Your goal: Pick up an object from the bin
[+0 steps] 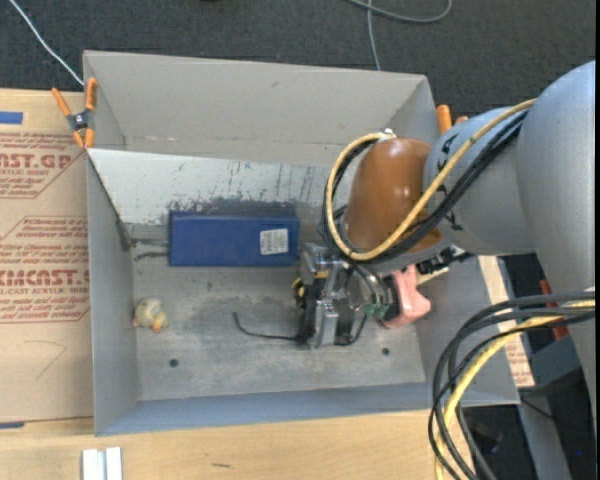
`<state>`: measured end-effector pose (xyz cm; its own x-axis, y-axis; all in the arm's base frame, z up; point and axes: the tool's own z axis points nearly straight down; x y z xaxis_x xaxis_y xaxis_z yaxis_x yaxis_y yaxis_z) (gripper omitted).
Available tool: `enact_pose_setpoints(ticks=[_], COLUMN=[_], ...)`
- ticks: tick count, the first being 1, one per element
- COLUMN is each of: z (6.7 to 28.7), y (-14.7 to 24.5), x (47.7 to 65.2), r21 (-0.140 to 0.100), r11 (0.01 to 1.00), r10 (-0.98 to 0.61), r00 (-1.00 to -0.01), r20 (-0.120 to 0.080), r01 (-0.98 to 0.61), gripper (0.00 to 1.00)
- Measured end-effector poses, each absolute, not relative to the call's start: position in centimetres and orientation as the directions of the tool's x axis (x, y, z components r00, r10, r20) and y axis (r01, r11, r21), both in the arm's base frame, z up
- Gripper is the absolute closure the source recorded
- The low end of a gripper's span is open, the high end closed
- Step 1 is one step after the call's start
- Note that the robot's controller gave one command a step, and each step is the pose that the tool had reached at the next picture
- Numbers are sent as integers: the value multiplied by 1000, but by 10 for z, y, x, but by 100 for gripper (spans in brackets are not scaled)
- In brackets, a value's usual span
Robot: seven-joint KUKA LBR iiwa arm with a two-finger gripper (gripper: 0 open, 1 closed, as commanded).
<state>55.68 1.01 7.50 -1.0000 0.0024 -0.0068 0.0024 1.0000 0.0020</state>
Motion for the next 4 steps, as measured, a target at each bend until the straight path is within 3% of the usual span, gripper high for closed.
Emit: enact_pose_setpoints(ticks=[1,2,3,4], z=[77,77,146,175], y=[21,21,11,11], x=[566,566,573,575], r21=[2,2,2,2], r11=[992,992,998,1000], r10=[123,123,64,23], r00=[-992,-992,-998,-1000], r20=[-5,-5,-14,-10], r01=[123,123,64,23], gripper=[100,100,100,100])
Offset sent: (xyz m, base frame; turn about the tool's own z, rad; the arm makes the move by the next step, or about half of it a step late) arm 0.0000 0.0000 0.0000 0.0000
